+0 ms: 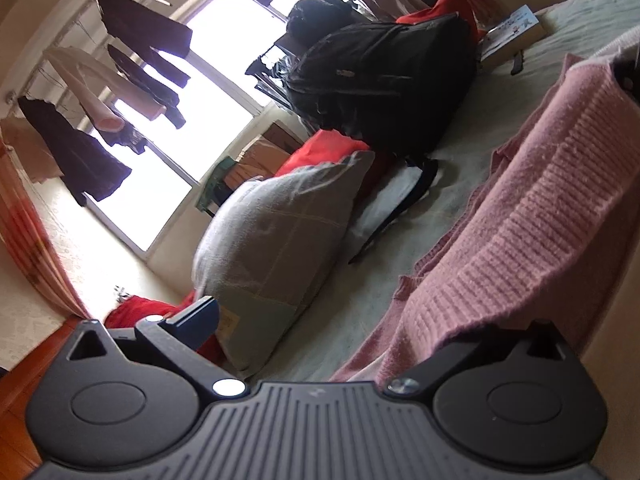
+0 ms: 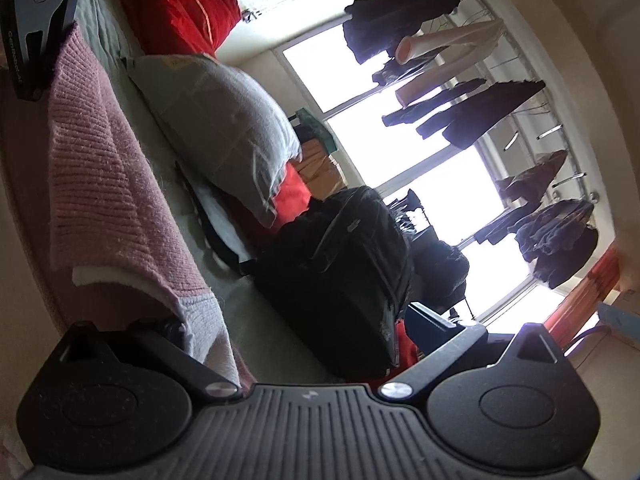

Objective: Fold clothes

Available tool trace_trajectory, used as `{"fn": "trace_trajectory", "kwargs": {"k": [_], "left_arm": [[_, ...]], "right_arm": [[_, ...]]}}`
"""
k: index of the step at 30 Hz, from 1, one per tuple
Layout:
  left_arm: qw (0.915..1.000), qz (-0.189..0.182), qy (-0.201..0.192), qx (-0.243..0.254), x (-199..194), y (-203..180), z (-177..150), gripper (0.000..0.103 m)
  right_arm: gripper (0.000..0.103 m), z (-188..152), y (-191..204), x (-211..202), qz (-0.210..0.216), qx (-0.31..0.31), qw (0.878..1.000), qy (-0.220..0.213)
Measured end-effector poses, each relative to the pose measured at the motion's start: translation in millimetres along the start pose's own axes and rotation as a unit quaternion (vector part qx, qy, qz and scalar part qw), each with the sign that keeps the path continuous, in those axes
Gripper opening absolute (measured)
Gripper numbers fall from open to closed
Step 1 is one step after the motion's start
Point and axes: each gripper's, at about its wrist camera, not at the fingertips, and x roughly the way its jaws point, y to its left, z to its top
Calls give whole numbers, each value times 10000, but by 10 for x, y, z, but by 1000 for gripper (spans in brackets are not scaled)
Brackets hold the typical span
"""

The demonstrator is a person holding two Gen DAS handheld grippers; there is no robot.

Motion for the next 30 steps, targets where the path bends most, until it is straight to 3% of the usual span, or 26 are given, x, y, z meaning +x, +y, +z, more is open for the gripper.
{"fn": "trace_trajectory", "kwargs": {"k": [10, 20, 30], "left_arm": [[9958, -677, 527, -325, 404, -113, -120, 103], [9951, -869, 470, 26, -148, 35, -187, 102], [9866, -1385, 787, -360, -568, 235, -513, 102]], "right_arm": [[103, -129, 75, 292, 794, 397, 9947, 522], [103, -127, -409, -116, 1753, 1246, 9751, 531], [103, -445, -663, -519, 2633, 1662, 9485, 592]]}}
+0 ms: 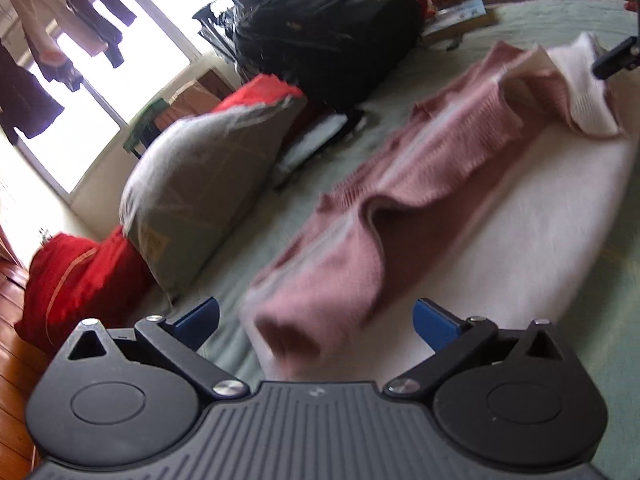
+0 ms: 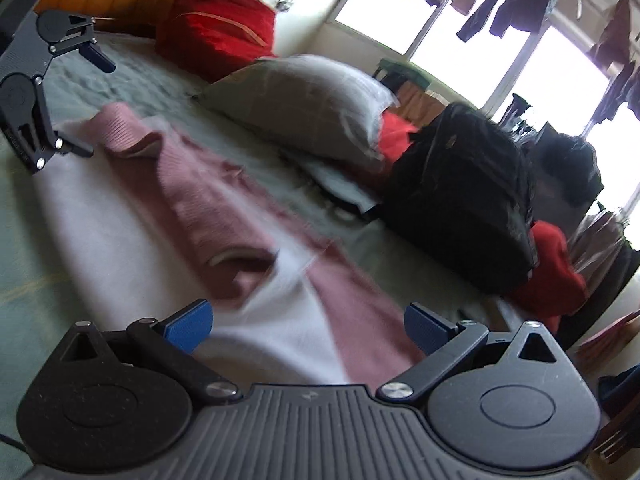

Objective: Fold clothes

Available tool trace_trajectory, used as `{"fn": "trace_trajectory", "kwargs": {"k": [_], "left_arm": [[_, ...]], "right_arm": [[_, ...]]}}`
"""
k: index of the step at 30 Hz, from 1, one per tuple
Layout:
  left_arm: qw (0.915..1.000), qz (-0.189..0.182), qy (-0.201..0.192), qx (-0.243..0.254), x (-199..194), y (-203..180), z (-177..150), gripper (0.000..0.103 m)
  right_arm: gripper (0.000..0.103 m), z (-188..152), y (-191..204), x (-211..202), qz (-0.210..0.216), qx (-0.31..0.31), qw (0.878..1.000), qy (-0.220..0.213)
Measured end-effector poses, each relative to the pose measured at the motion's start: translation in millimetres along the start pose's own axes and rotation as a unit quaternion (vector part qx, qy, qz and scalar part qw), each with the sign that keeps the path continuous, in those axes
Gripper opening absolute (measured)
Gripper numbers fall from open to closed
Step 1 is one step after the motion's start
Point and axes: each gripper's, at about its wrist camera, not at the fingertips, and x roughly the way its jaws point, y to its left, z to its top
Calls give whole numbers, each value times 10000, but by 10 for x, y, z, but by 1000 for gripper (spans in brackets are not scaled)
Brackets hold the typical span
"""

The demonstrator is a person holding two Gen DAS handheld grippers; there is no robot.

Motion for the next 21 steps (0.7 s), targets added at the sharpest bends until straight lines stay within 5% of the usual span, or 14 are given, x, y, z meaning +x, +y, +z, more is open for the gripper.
{"fn": "trace_trajectory", "kwargs": {"k": [10, 16, 21], "left_arm": [[9990, 45, 273, -341, 259, 151, -125, 102], [9987, 3, 189, -472, 419, 252, -32, 103], [9977, 200, 33, -652, 480, 426, 115, 102]], "right_arm": [[103, -269, 75, -28, 21, -552, 9971, 519], [103, -215, -121, 153, -419, -516, 9962, 554], [103, -138, -471, 323, -330, 22, 9987, 380]]}}
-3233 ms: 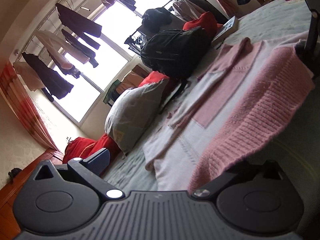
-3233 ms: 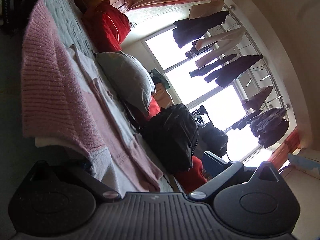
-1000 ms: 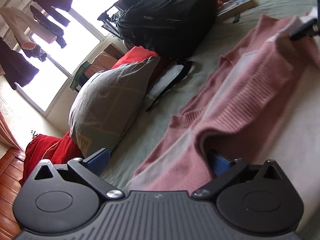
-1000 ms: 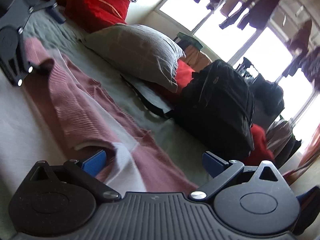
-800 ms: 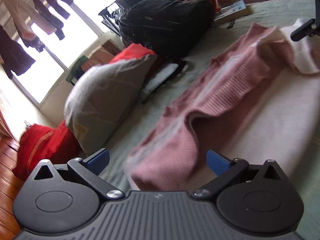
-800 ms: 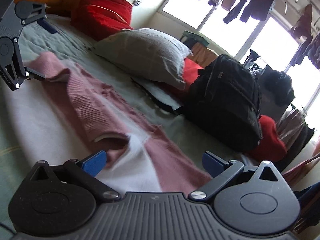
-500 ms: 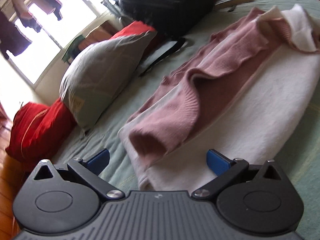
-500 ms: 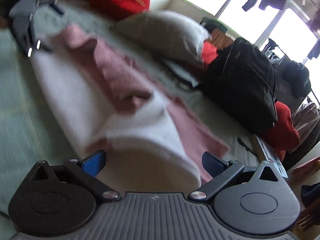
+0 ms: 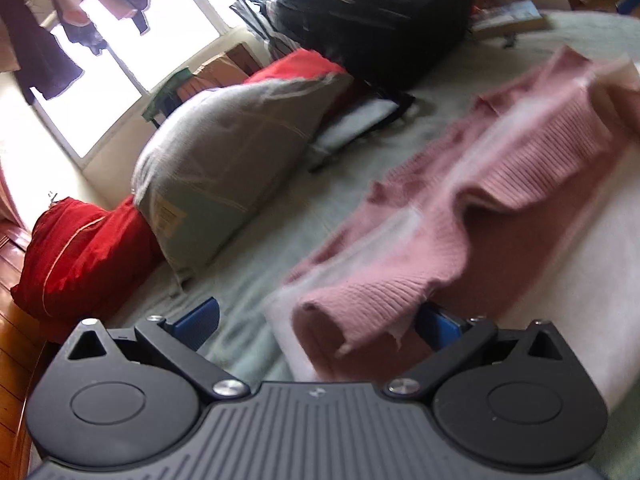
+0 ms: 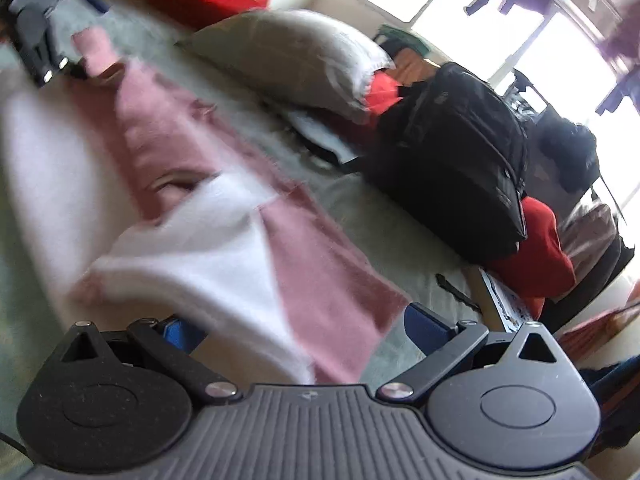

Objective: Fold clothes

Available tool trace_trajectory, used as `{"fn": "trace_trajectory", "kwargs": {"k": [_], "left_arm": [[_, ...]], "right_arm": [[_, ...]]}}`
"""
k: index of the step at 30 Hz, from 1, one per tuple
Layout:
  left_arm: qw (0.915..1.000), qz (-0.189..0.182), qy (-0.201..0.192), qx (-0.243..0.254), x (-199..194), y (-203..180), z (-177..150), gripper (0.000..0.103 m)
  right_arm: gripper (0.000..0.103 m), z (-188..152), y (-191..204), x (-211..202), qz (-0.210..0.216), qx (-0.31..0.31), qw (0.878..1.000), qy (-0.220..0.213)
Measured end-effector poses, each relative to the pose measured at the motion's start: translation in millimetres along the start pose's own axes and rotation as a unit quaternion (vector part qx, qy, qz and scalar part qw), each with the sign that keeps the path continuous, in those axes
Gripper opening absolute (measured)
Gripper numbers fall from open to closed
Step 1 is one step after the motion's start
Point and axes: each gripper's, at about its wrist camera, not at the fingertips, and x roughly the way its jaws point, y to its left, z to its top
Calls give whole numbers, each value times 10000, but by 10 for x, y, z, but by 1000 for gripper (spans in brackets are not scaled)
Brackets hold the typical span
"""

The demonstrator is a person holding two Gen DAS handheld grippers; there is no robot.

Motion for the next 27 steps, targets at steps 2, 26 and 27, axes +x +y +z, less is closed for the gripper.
{"fn": "trace_trajectory", "kwargs": {"k": [2, 26, 27], "left_arm": [[9997, 15, -29, -231, 80, 96, 67, 102], [9850, -1167, -147, -1260, 60, 182, 216, 102], [9803, -1482, -175, -1294, 9, 120, 204, 102]], "right_arm": [[103, 35, -163, 78, 47, 300, 9995, -66], [103, -77, -594, 221, 1188, 2344, 9637, -472], [103, -84, -515, 203, 1458, 2343, 9597, -536]]}}
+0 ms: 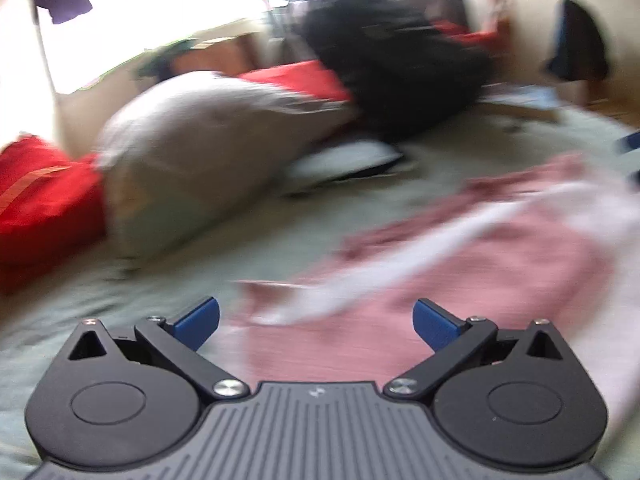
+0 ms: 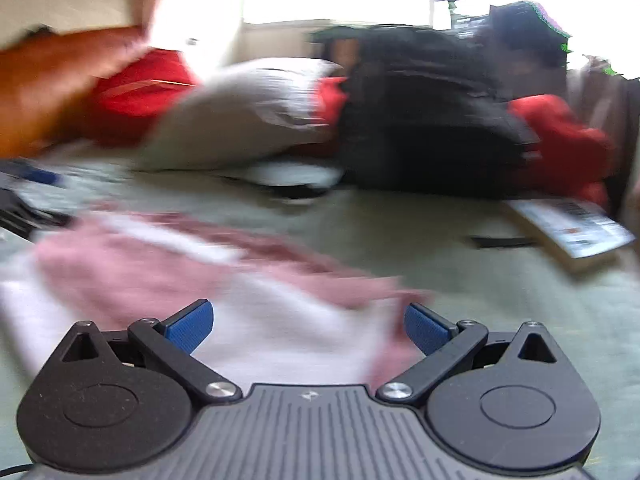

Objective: Fold clothes

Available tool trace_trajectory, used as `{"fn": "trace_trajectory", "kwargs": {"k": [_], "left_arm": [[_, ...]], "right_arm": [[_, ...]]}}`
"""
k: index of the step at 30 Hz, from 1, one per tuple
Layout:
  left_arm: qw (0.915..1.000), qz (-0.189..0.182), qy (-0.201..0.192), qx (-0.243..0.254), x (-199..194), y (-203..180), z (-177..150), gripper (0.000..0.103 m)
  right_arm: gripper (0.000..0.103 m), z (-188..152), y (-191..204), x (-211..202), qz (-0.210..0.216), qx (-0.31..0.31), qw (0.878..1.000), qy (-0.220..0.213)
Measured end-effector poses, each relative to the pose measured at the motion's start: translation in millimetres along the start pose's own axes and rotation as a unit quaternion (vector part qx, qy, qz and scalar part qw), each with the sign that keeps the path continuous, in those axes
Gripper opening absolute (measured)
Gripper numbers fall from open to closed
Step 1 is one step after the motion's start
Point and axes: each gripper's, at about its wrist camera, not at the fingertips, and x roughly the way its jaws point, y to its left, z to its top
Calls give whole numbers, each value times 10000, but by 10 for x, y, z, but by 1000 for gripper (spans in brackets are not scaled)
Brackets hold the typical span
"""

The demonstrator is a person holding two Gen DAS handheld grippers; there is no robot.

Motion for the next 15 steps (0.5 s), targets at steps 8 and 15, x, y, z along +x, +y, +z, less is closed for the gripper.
{"fn": "trace_trajectory", "kwargs": {"k": [8, 15], "left_arm": [[9970, -156, 727, -192, -27, -105, -537, 102], [9932, -400, 610, -912, -454, -18, -603, 102]], "right_arm": [[103, -508, 186, 62, -95, -606, 9967, 532], [103, -496, 418, -259, -133, -498, 9975, 488]]}}
